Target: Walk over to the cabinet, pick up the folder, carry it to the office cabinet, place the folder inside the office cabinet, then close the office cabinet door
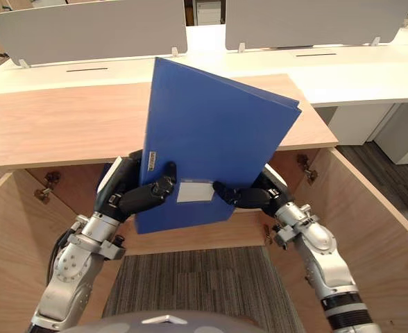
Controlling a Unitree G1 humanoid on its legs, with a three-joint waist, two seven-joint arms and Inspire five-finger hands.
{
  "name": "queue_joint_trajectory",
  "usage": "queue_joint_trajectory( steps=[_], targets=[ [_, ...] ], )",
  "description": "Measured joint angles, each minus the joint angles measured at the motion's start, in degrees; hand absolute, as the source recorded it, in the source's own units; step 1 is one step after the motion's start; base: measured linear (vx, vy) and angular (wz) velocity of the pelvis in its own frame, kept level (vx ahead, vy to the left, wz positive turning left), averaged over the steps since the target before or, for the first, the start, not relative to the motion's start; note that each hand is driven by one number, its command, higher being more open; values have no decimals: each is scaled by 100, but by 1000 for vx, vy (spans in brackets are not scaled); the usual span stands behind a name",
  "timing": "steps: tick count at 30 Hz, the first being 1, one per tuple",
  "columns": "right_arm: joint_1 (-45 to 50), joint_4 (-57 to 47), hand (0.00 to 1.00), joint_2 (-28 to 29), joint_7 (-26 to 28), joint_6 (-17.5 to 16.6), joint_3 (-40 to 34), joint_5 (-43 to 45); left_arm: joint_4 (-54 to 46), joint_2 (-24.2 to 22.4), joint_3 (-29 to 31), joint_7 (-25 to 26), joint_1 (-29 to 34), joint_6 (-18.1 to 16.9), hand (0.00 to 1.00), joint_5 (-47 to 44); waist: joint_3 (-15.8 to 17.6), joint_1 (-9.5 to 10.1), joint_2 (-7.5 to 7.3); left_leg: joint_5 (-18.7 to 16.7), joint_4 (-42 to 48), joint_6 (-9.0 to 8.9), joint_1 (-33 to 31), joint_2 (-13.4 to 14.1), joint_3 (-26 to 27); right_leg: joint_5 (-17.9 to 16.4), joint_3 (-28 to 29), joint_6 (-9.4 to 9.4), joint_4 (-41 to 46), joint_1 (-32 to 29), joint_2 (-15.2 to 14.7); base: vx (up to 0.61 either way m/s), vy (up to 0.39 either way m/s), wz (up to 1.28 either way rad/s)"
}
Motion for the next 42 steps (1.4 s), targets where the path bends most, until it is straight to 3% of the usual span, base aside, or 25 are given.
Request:
queue_joint_trajectory(
  steps=[6, 11, 19, 26, 32, 37, 42],
  targets=[
    [11, -262, 0, 657, -154, -167, -122, -170, 41, -597, 237, 236, 16, -9, 100, 13, 8, 24, -122, 11, 0, -3, -10, 1, -24, -2, -22, -4, -1, 0, 1, 0, 0, 0],
    [38, -373, 0, 1160, -383, -163, -123, -461, 41, -772, 382, 427, 32, -11, 100, 448, 11, 31, -173, 19, 0, 1, -38, -6, -68, -2, -66, -4, -9, -3, -7, -5, 2, 5],
    [66, -552, 0, 1842, -1273, -163, -478, -1366, 59, -1501, 1006, 1118, 329, -69, 100, 901, 17, 105, -203, 32, 0, -2, -102, -6, -177, -10, -183, -16, -35, 7, -9, 0, -1, 7],
    [366, -992, 0, 1992, -1605, -165, -973, -1876, 678, -1877, 1904, 1644, 726, -43, 100, 1005, 20, 115, -206, 41, -2, -16, -138, -2, -291, -33, -307, -43, -36, 30, -6, 0, -3, 8],
    [465, -1108, 0, 2001, -1600, -169, -926, -2301, 1110, -2054, 2046, 1813, 945, -19, 100, 1123, 20, 169, -207, 51, -27, -30, -154, 8, -327, -46, -352, -56, -32, 31, -2, -14, -4, 4],
    [500, -1108, 0, 1979, -1627, -185, -669, -2679, 1987, -2056, 2056, 1821, 950, 14, 100, 1125, 20, 197, -206, 59, -26, -36, -168, 11, -352, -47, -384, -56, -32, 30, -2, -5, -1, 1],
    [535, -1100, 0, 1814, -1703, -184, -97, -2913, 3872, -1977, 2041, 1668, 882, 296, 100, 1462, 29, 221, -222, 59, -25, -36, -174, 14, -353, -48, -387, -55, -36, 24, 2, 0, 0, 0]
  ],
)
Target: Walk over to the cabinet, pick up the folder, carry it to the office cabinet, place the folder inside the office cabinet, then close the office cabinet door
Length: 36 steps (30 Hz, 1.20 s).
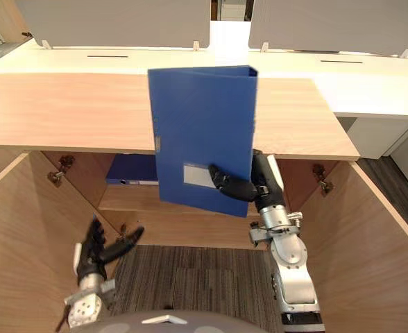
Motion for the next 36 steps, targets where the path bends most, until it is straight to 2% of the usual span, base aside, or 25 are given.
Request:
queue_joint_trajectory(
  steps=[3, 6, 9, 15, 17, 19, 20, 22, 24, 26, 29, 33, 35, 36],
  targets=[
    [4, 30, 0, -159, 2, 0, 423, -49, 1018, 91, -31, -37, -2, 106, 100, 110, -1, 15, -30, 6, 25, -8, -1, 13, 1, 1, 4, -1, -8, 2, 6, 0, 0, 0],
    [3, 75, 0, -278, 6, -5, 736, -170, 1598, 198, 20, -27, -72, 191, 100, 4, -7, 34, -51, 29, 27, -20, -1, 38, -15, 5, -3, -7, -3, 8, 23, -13, -7, 3],
    [-96, 527, 0, -430, -13, -60, 1224, -278, 2504, 600, 6, -10, -452, 162, 100, 97, 16, 66, -34, 43, 0, -25, 81, 38, -77, 5, -57, -10, -27, 125, 40, -48, -11, 8],
    [-325, 1413, 0, -922, 111, -67, 2170, -538, 3551, 923, 16, -5, -577, 296, 100, 121, 213, 67, -56, 9, 1, -65, 9, 51, -48, -12, -2, -41, -23, 35, 52, -41, 1, -2],
    [-519, 1531, 0, -1090, 150, -67, 2375, -776, 3582, 930, 15, -11, -662, 313, 100, 148, 328, 116, -55, -7, 157, -59, -327, 99, -5, 9, 85, -71, 120, -347, 67, -46, -1, -15],
    [-1088, 1680, 0, -1254, 154, -68, 2478, -953, 3576, 998, -18, -18, -1122, 293, 100, 150, 874, 202, -37, -299, 1104, -14, -1006, 179, 30, 35, 169, -60, 496, -787, 104, -142, 2, -20],
    [-1515, 1834, 0, -1356, 144, -67, 2476, -1088, 3556, 990, -74, -19, -1447, 275, 100, 153, 1211, 214, 156, -581, 1873, 28, -1558, 322, 19, 27, 201, -68, 778, -1129, 184, -182, 9, -18],
    [-1903, 1979, 0, -1452, 55, -65, 2459, -1159, 3521, 978, -154, -15, -1712, 259, 100, 158, 1505, 193, 340, -754, 2438, 48, -2061, 440, 12, -61, 229, -72, 1212, -1571, 262, -162, 22, -16],
    [-2084, 2014, 0, -1445, -48, -60, 2425, -1154, 3453, 1009, -180, -11, -1861, 200, 100, 144, 1705, 167, 355, -823, 2740, 57, -2432, 469, -10, -225, 240, -80, 1703, -2037, 269, -156, 11, -4],
    [-2129, 2014, 0, -1420, -152, -40, 2229, -1137, 3354, 1019, -239, -6, -2104, 151, 100, 54, 1975, 162, 336, -1015, 3329, 51, -2991, 506, -80, -541, 239, -84, 2489, -2676, 265, -186, -27, 7],
    [-2129, 2006, 0, -1291, -254, 40, 2069, -1031, 3140, 1013, -281, -10, -2302, 112, 100, -115, 2171, 170, 328, -1283, 4002, 5, -3615, 597, -116, -866, 253, -101, 3325, -3373, 263, -199, -52, 1],
    [-2115, 1730, 0, -741, -403, 130, 1563, -106, 2678, 1012, -272, 18, -2575, 89, 100, -172, 2411, 190, 322, -1466, 4744, 26, -4548, 717, -140, -1135, 261, -129, 4206, -4364, 260, -144, -21, -3],
    [-2124, 1559, 0, -479, -517, 132, 1258, 325, 2532, 1016, -261, 50, -2699, 105, 100, -175, 2475, 211, 321, -1501, 4969, 15, -4853, 755, -176, -1202, 241, -112, 4458, -4667, 269, -105, -28, 2],
    [-2156, 1406, 0, -313, -637, 130, 1035, 773, 2368, 1023, -227, 64, -2769, 116, 100, -165, 2524, 237, 319, -1525, 5158, 17, -5090, 800, -223, -1238, 219, -128, 4634, -4885, 295, -97, -33, -1]
  ],
)
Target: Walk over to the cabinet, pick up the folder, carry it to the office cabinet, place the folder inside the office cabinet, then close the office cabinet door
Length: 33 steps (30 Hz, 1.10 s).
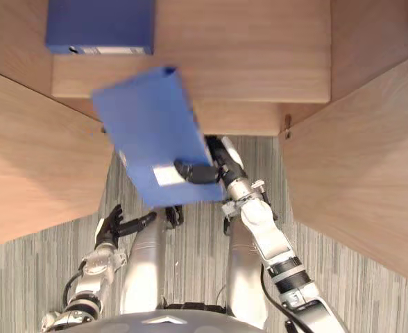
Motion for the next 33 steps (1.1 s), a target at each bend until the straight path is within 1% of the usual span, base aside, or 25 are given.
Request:
queue_joint_trajectory(
  steps=[1, 3, 4, 7, 12, 13, 14, 19, 23, 28, 33],
  targets=[
    [-66, -108, 0, 136, -132, -14, -232, 403, -125, 22, -5, 61, -55, 1, 100, -21, 48, 65, -3, -33, 154, 4, -199, 42, -29, -33, -14, -28, 145, -184, 23, -64, -22, -1],
    [-272, -137, 0, 277, -319, -54, -619, 925, -303, 20, 4, 106, -173, 40, 100, -134, 104, 101, -16, -53, 319, 11, -469, 51, -74, -87, -36, -45, 330, -450, 23, -47, -14, 5],
    [-431, -136, 0, 289, -447, -91, -820, 1267, -454, -4, 3, 154, -235, 42, 100, -225, 123, 124, -29, -58, 415, 15, -652, 53, -98, -109, -45, -43, 436, -626, 22, -35, -10, 7],
    [-672, -131, 0, 275, -671, -154, -1213, 1953, -768, -35, 4, 231, -408, 39, 100, -391, 240, 153, -40, -110, 616, 12, -905, 65, -158, -176, -80, -49, 633, -837, 19, -21, -3, 5],
    [-800, -128, 0, 293, -793, -289, -1515, 2863, -992, -275, -17, 256, -561, 42, 100, -424, 247, 165, -51, -168, 779, 1, -1129, 99, -191, -238, -106, -61, 780, -1040, 30, 0, 0, 0],
    [-842, -128, 0, 291, -813, -309, -1531, 2913, -1041, -281, -17, 247, -560, 49, 100, -423, 247, 164, -52, -170, 789, -2, -1156, 106, -199, -237, -111, -61, 784, -1067, 39, -20, -1, -4],
    [-1016, -129, 0, 284, -921, -368, -1559, 3242, -1130, -281, -15, 273, -562, 49, 100, -424, 249, 165, -55, -170, 810, -3, -1234, 125, -208, -236, -117, -62, 801, -1149, 54, -16, 2, -3],
    [-1509, -102, 0, 273, -1175, -374, -1730, 3651, -1152, -282, -3, 355, -561, 70, 100, -423, 257, 190, -68, -171, 816, -6, -1270, 148, -209, -235, -133, -63, 794, -1175, 66, -3, 1, -1],
    [-2178, 222, 0, 110, -1335, -436, -1731, 3817, -1159, -284, -1, 436, -568, 83, 100, -425, 257, 190, -69, -171, 813, -6, -1284, 160, -229, -230, -158, -61, 756, -1165, 74, -8, 39, 0],
    [-3172, 1107, 0, -78, -1452, -364, -1708, 4501, -1157, -295, -4, 539, -600, 92, 100, -506, 258, 208, -71, -166, 778, -7, -1309, 160, -267, -215, -207, -59, 674, -1146, 77, -2, 39, 2],
    [-3834, 1902, 0, -108, -1681, -284, -1713, 5011, -1150, -324, -13, 673, -609, 93, 100, -649, 258, 218, -71, -105, 637, -33, -1310, 117, -358, -191, -313, -63, 526, -1076, 48, 22, 40, 8]
  ],
)
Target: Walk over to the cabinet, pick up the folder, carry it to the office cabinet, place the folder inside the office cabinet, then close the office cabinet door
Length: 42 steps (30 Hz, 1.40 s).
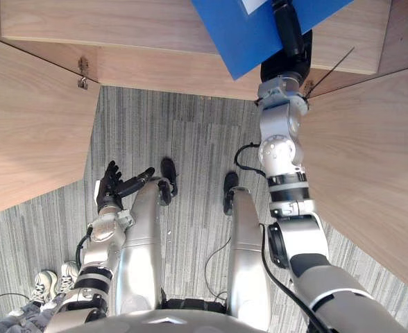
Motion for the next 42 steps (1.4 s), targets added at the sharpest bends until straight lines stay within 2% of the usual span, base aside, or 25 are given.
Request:
queue_joint_trajectory(
  steps=[10, 13, 14, 19, 22, 38, 42],
  targets=[
    [-1006, 613, 0, -91, -589, -67, -242, 559, 19, -171, -2, 172, -103, 1, 100, -51, 0, 36, -1, 253, -445, -82, 1, -166, -160, 44, -286, -49, -267, 55, -158, 20, 21, 15],
    [-1200, 670, 0, -72, -856, -263, -498, 748, 19, -220, -8, 243, -172, 1, 100, -50, -1, 51, -2, 356, -593, -97, 1, -210, -211, 82, -353, -80, -376, 64, -182, 17, 9, 15],
    [-1222, 670, 100, -65, -912, -316, -536, 760, 19, -228, -9, 255, -177, 1, 100, -50, -1, 55, -2, 364, -609, -102, 2, -213, -216, 85, -360, -82, -386, 66, -182, 15, 17, 5],
    [-1351, 667, 100, 185, -1394, -766, -1146, 781, 16, -264, -42, 371, -225, 2, 100, -48, -1, 53, -2, 426, -730, -145, 31, -233, -300, 97, -463, -102, -482, 131, -183, 13, 20, 7],
    [-1410, 618, 100, 199, -1575, -999, -1244, 892, 8, -306, -47, 389, -226, 2, 100, -48, -4, 51, -5, 498, -858, -158, 84, -255, -299, 116, -477, -129, -538, 153, -199, 15, 6, 7],
    [-1593, 476, 100, 186, -1539, -967, -1123, 876, -154, -395, -272, 381, -244, 9, 100, -47, -16, 18, -14, 633, -1038, -209, 221, -233, -319, 194, -518, -197, -618, 258, -172, 2, 0, 1],
    [-1600, 534, 100, -9, -1234, -526, -646, 692, -36, -383, -326, 361, -230, 9, 100, -46, -24, -56, -16, 715, -1238, -151, 367, -224, -204, 313, -492, -219, -791, 369, -176, 16, 18, -3]
  ],
)
